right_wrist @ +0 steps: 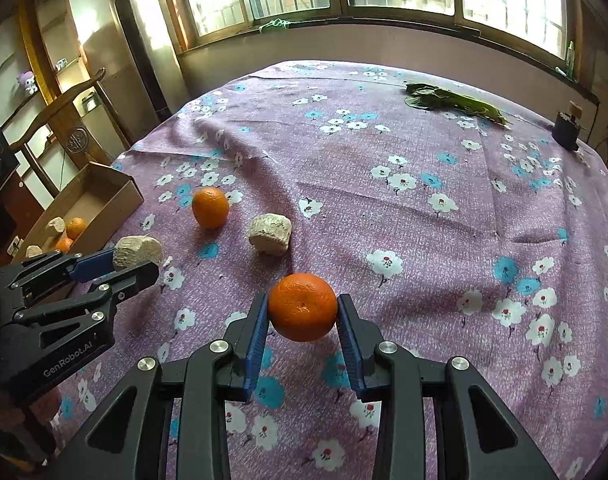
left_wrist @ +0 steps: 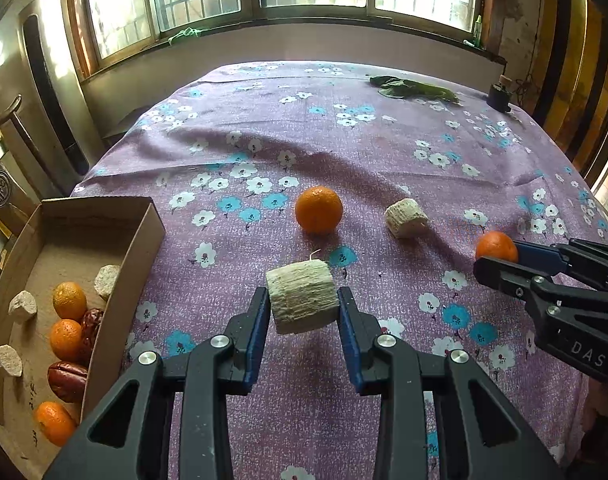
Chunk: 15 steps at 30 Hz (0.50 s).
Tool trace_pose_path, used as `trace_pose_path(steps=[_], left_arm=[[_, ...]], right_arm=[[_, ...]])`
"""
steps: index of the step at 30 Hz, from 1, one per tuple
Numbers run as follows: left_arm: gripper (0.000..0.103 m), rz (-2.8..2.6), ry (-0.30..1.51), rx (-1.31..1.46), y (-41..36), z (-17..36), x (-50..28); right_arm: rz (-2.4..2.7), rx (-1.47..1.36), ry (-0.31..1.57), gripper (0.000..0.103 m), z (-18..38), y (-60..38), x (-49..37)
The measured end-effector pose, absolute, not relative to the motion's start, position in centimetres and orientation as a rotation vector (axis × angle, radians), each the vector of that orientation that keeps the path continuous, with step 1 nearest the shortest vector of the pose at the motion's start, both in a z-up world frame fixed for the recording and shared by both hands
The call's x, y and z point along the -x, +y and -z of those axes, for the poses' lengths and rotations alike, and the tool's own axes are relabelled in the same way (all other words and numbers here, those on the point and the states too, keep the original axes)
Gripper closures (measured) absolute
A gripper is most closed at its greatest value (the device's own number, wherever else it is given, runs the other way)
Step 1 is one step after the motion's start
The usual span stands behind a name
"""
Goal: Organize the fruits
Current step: 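Carry the held block and orange over the cardboard box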
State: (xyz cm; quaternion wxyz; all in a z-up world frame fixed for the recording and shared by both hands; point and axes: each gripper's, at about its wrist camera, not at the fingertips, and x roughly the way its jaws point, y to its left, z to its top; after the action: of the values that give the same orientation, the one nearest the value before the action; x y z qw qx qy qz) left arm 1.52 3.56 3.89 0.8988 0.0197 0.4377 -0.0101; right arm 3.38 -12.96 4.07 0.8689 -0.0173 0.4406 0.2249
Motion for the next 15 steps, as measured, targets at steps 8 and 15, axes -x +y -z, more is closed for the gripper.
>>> trace_pose_path(steps=[8, 15], left_arm=[[0.071, 0.0, 0.884, -0.043, 4.8, -4.6, 0.8], [0.07, -0.019, 0.863, -0.036, 6.3, -5.3, 2.3]], right_arm=[[-0.494, -0.005, 0.922, 0.066, -4.2, -12.2, -0.6], [-0.517, 0.01, 0.909, 0.066, -4.8, -10.3, 1.3]])
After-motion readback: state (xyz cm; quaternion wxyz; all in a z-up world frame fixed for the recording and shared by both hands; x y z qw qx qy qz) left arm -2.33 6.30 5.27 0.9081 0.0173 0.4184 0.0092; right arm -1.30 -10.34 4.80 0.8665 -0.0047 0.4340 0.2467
